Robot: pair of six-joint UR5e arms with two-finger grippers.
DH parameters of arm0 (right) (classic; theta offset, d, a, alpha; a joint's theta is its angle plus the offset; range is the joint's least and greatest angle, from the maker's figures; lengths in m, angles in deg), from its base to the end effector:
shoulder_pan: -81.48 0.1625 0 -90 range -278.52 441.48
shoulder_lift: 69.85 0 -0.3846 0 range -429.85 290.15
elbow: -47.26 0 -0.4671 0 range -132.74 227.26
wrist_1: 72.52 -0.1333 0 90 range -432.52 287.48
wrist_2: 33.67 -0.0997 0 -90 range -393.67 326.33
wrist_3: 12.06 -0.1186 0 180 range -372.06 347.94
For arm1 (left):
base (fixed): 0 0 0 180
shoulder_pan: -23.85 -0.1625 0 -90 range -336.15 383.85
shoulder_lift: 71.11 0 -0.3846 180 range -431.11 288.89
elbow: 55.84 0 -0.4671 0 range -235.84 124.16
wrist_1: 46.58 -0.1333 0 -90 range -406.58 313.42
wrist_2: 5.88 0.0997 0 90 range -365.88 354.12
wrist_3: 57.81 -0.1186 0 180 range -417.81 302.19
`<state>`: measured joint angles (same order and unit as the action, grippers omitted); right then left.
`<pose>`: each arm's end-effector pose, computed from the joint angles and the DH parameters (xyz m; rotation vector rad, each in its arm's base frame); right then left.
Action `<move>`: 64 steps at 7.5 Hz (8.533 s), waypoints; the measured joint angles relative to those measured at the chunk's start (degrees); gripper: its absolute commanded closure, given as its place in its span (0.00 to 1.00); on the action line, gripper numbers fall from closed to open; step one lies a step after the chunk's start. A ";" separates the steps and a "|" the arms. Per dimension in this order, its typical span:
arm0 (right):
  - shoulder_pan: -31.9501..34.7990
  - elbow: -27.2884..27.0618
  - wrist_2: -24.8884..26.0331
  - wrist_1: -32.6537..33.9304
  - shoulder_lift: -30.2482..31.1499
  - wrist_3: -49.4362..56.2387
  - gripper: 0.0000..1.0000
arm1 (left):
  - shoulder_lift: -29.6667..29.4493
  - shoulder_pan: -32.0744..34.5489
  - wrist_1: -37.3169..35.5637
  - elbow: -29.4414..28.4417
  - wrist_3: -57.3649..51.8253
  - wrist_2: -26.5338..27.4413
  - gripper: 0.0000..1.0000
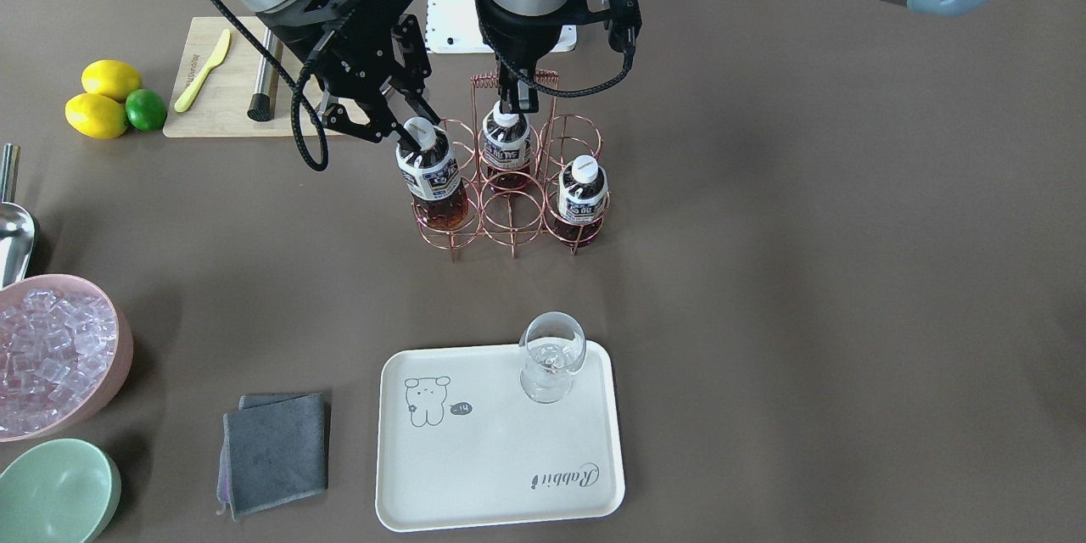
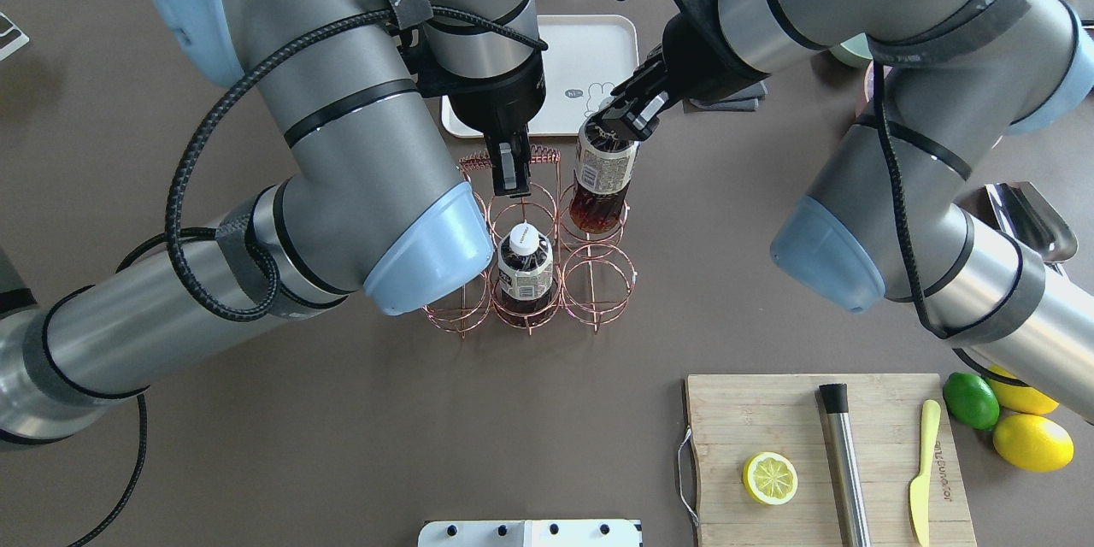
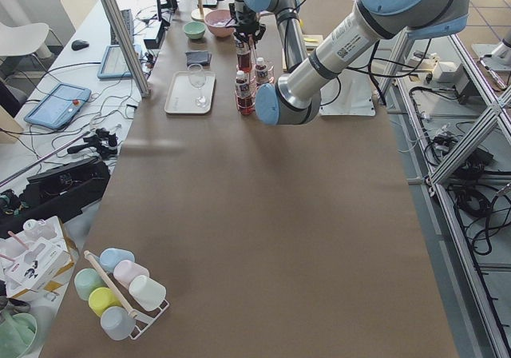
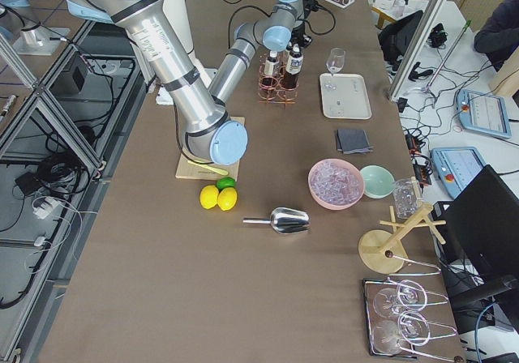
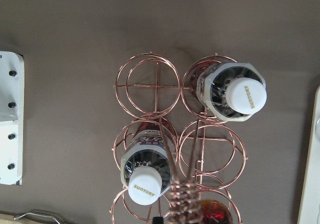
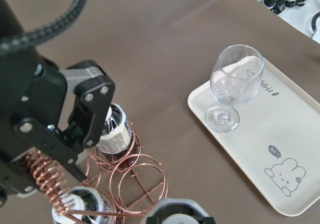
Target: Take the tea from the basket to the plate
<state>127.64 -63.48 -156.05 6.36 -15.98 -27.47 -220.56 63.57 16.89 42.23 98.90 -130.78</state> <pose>-0.3738 -0.4900 0.0271 0.7751 -1.0256 -0.7623 0.4573 -0.4650 -0.0656 -0.8075 0.5963 -1.5015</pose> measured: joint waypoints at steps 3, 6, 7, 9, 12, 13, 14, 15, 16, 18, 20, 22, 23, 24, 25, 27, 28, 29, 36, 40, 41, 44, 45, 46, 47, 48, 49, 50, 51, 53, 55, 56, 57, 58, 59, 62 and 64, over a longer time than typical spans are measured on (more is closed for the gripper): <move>3.80 0.00 -4.76 3.80 -2.96 -0.09 1.00 | -0.05 0.01 -0.03 -0.06 0.00 0.04 1.00; 7.12 0.23 -7.63 5.85 -4.52 0.04 1.00 | -0.10 0.01 -0.15 -0.03 0.00 0.08 1.00; 8.09 0.45 -7.94 5.95 -4.77 0.24 1.00 | -0.11 0.01 -0.22 -0.04 0.00 0.09 1.00; 10.24 2.29 -8.11 5.83 -5.78 0.83 1.00 | -0.08 0.01 -0.27 -0.11 0.00 0.15 1.00; 12.92 12.16 -7.97 5.15 -11.21 4.25 1.00 | 0.01 0.01 -0.31 -0.05 0.00 0.09 1.00; 13.22 17.29 -7.79 3.55 -13.91 4.81 1.00 | 0.03 0.01 -0.30 -0.02 0.00 0.09 1.00; 13.35 23.23 -7.64 0.11 -16.44 4.78 1.00 | 0.03 0.01 -0.29 -0.08 0.00 0.09 1.00; 13.38 28.59 -7.51 -2.74 -18.73 4.51 1.00 | 0.03 0.01 -0.28 -0.12 0.00 0.09 1.00; 13.38 32.89 -6.82 -4.62 -20.45 4.18 1.00 | 0.04 0.01 -0.28 -0.14 0.00 0.13 1.00; 12.98 37.98 -4.43 -8.20 -21.51 2.64 1.00 | 0.20 0.01 -0.28 -0.12 0.00 0.17 1.00; 11.55 40.08 -1.32 -11.95 -21.24 0.94 1.00 | 0.35 0.07 -0.31 0.01 0.00 0.17 1.00; 10.50 40.47 0.97 -14.08 -20.54 -0.12 1.00 | 1.31 2.36 -2.24 2.95 -0.31 -0.11 1.00; 9.92 40.53 1.92 -15.31 -20.09 -0.81 1.00 | 2.44 4.87 -4.43 6.27 -0.67 -0.49 1.00; 9.52 40.52 2.34 -16.77 -19.49 -1.68 1.00 | 3.17 7.15 -6.85 8.73 -1.59 -1.41 1.00; 9.34 40.41 2.49 -19.83 -18.29 -3.51 1.00 | 4.02 9.20 -9.76 11.15 -3.63 -2.21 1.00; 10.30 37.25 2.19 -24.97 -15.57 -7.28 1.00 | 8.02 14.19 -15.20 16.89 -10.67 -4.33 1.00; 11.33 33.70 2.18 -27.86 -13.46 -9.65 1.00 | 11.48 17.39 -16.34 19.40 -15.11 -5.82 1.00; 12.30 30.44 2.60 -33.38 -10.36 -12.29 1.00 | 15.26 21.24 -17.06 20.98 -20.80 -7.48 1.00; 14.01 26.74 4.99 -37.37 -8.51 -17.05 1.00 | 36.82 38.13 -19.31 19.96 -65.61 -8.48 1.00; 13.17 31.68 1.01 -17.38 -15.93 -9.86 1.00 | 37.67 38.88 -17.41 14.64 -72.92 -6.48 1.00; 12.70 33.95 -0.31 -15.39 -17.05 -8.62 1.00 | 37.67 38.79 -16.06 13.08 -73.22 -5.42 1.00; 9.90 40.64 0.18 -14.17 -18.91 -5.50 1.00 | 37.47 39.34 -12.43 6.89 -72.75 -4.20 1.00; 9.21 41.96 1.16 -14.18 -19.56 -5.16 1.00 | 37.26 40.36 -11.00 4.73 -71.70 -4.16 1.00; 8.70 42.69 2.22 -14.29 -19.86 -4.92 1.00 | 36.89 42.22 -9.31 2.22 -70.59 -4.19 1.00; 8.21 43.06 3.56 -14.63 -19.96 -4.79 1.00 | 35.91 44.07 -7.98 -0.74 -70.15 -4.23 1.00; 7.33 43.23 5.22 -15.60 -19.85 -4.75 1.00 | 34.86 45.04 -6.50 -3.45 -69.56 -4.18 1.00; 6.12 43.29 7.36 -17.61 -19.27 -4.91 1.00 | 34.26 45.44 -4.35 -5.42 -67.94 -3.96 1.00; 5.17 43.30 8.87 -19.28 -18.83 -5.16 1.00 | 33.90 45.56 -2.00 -6.98 -66.37 -3.29 1.00; 4.65 43.20 9.74 -21.03 -18.14 -5.32 1.00 | 33.59 45.58 -0.60 -8.02 -65.51 -2.81 1.00; 4.36 42.71 10.21 -25.10 -16.11 -5.81 0.75 | 33.07 45.36 0.36 -8.91 -64.43 -2.40 1.00; 4.27 39.73 10.11 -26.31 -13.65 -6.05 0.00 | 32.61 44.99 1.89 -9.76 -62.91 -1.49 1.00; 4.27 37.45 9.84 -26.50 -12.34 -6.18 0.00 | 32.42 44.80 2.38 -10.26 -62.63 -1.32 1.00; 4.29 35.62 9.63 -26.54 -11.34 -6.25 0.00 | 32.33 44.20 2.91 -10.63 -62.40 -1.11 1.00; 4.29 34.18 9.43 -26.48 -10.82 -6.33 0.00 | 32.21 43.19 3.38 -10.84 -61.54 -0.17 1.00; 4.41 32.85 9.12 -26.37 -10.48 -6.43 0.00 | 32.10 42.39 3.91 -10.84 -60.56 0.65 0.59; 8.33 22.82 3.16 -21.34 -5.32 -6.77 0.00 | 32.25 41.41 4.21 -10.06 -59.69 1.33 0.02; 11.22 11.91 -0.24 -17.09 3.76 -6.80 0.00 | 32.66 41.55 3.78 -8.34 -59.56 1.24 0.02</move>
<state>138.86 -51.57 -156.29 -10.74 -12.22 -34.27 -187.90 105.11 20.67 33.89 39.35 -129.53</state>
